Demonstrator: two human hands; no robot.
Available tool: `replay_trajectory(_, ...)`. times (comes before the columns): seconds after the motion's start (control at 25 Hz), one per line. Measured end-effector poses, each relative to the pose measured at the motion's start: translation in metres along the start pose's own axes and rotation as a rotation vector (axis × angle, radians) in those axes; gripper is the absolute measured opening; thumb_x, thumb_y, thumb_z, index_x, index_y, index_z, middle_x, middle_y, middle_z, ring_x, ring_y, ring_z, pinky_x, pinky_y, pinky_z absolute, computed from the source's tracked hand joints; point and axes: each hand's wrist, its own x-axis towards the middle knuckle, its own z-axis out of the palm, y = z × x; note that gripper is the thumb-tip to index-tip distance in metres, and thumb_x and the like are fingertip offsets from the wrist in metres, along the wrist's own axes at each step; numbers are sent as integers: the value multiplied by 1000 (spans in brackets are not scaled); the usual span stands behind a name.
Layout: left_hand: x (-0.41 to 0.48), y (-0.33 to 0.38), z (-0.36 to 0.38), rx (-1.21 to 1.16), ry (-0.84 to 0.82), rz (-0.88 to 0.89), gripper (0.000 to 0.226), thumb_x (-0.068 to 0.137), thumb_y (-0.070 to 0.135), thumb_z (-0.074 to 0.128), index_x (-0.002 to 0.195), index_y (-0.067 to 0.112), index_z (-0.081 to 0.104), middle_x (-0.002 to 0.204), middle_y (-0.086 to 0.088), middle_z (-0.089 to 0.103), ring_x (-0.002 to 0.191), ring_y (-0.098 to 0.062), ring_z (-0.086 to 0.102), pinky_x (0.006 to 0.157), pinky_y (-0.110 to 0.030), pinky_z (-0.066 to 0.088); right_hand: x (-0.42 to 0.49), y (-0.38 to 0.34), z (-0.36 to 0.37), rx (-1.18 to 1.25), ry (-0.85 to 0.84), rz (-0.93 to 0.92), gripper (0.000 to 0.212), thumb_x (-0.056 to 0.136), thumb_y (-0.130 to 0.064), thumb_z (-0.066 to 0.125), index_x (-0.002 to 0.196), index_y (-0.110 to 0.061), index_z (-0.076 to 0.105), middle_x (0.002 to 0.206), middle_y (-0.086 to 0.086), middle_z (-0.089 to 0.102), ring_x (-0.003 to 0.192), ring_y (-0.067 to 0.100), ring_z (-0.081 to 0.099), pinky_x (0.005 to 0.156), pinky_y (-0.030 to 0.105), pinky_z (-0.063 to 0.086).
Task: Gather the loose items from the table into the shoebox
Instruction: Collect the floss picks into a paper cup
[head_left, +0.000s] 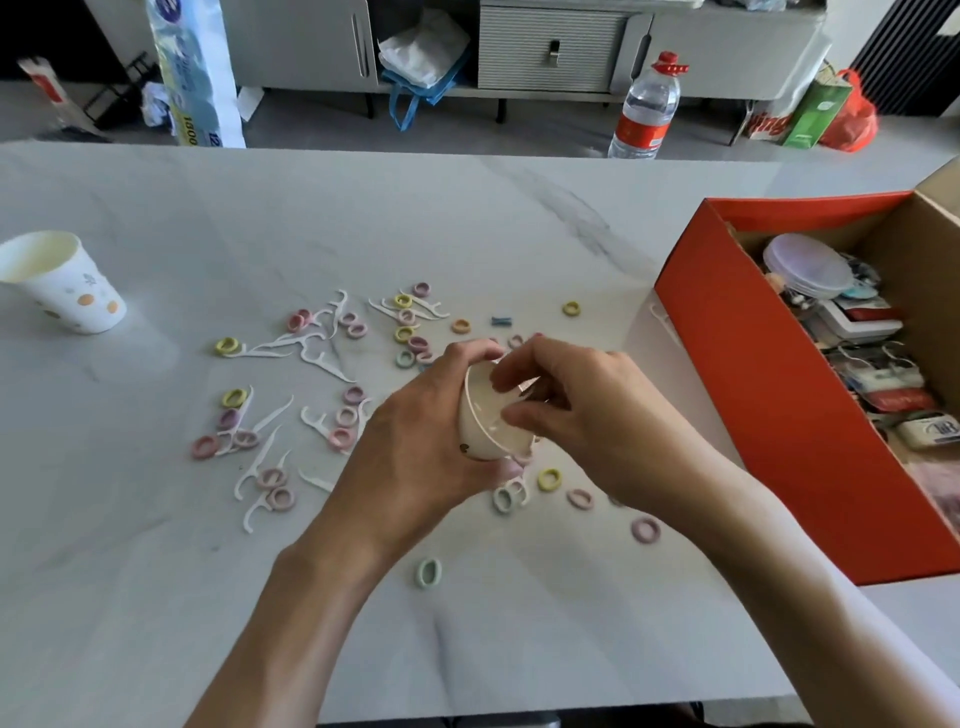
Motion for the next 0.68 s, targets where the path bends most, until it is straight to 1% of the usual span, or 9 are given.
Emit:
replay_trajectory(0.08, -1, -3, -2, 13, 25, -1, 78, 54, 44, 83, 122, 49, 44, 108, 26, 61, 93, 5, 58, 73, -5, 42, 5, 5, 1, 111, 100, 10, 17, 86, -14, 68, 93, -29, 66, 67, -19, 63, 65, -8, 59, 58, 4, 41)
replay_trajectory(0.16, -2, -7, -5, 24, 93, 8, 80, 55, 45, 84, 125, 41, 47, 112, 23, 60, 96, 5, 56, 76, -1, 37, 11, 17, 3, 142, 224, 44, 20, 88, -9, 64, 88, -29, 68, 66, -20, 65, 63, -6, 60, 53, 4, 40)
replay_trajectory(0.2, -2, -10, -7, 29, 138, 8, 80, 55, 42, 86, 126, 36, 49, 113, 21, 61, 98, 2, 57, 77, -2, 38, 16, 26, 5, 109, 250, 82, 20, 89, -9, 62, 90, -28, 69, 73, -18, 67, 66, -3, 62, 54, 6, 41)
replay_trajectory(0.24, -3, -13, -10, 31, 188, -5, 79, 56, 37, 89, 124, 32, 50, 113, 18, 63, 100, -2, 59, 80, -6, 41, 21, 37, 8, 36, 233, 125, 21, 91, -9, 60, 95, -27, 69, 85, -15, 68, 75, 0, 63, 59, 8, 42)
replay_trajectory(0.28, -3, -16, -13, 28, 240, -27, 78, 57, 34, 91, 122, 31, 50, 111, 16, 64, 98, -5, 60, 81, -10, 43, 26, 47, 12, -70, 190, 150, 23, 91, -9, 60, 104, -26, 69, 99, -9, 67, 89, 7, 63, 69, 13, 44)
replay_trajectory(0.36, -2, -21, -18, 8, 341, -70, 75, 56, 31, 93, 116, 33, 49, 103, 18, 63, 91, -1, 58, 77, -6, 42, 36, 60, 21, -252, 104, 122, 38, 90, -6, 61, 123, -26, 63, 120, -2, 60, 109, 18, 57, 84, 26, 45)
replay_trajectory(0.44, -1, -23, -21, -22, 393, -115, 75, 55, 31, 93, 113, 39, 46, 98, 25, 59, 84, 3, 54, 71, 0, 38, 46, 63, 31, -330, 60, 28, 48, 86, -5, 64, 128, -28, 60, 130, -2, 54, 114, 21, 52, 88, 31, 45)
replay_trajectory(0.56, 0, -24, -22, -42, 385, -154, 74, 56, 32, 93, 114, 38, 48, 97, 24, 60, 84, 2, 55, 69, -3, 40, 57, 60, 42, -406, 15, -46, 45, 80, -12, 70, 120, -31, 64, 127, -3, 52, 111, 21, 48, 86, 38, 48)
replay_trajectory(0.68, 1, -25, -22, -43, 364, -168, 75, 57, 31, 93, 118, 33, 50, 100, 16, 63, 88, -4, 57, 71, -7, 42, 63, 60, 47, -463, 40, -50, 32, 78, -18, 75, 108, -25, 67, 114, -3, 55, 106, 21, 49, 80, 41, 48)
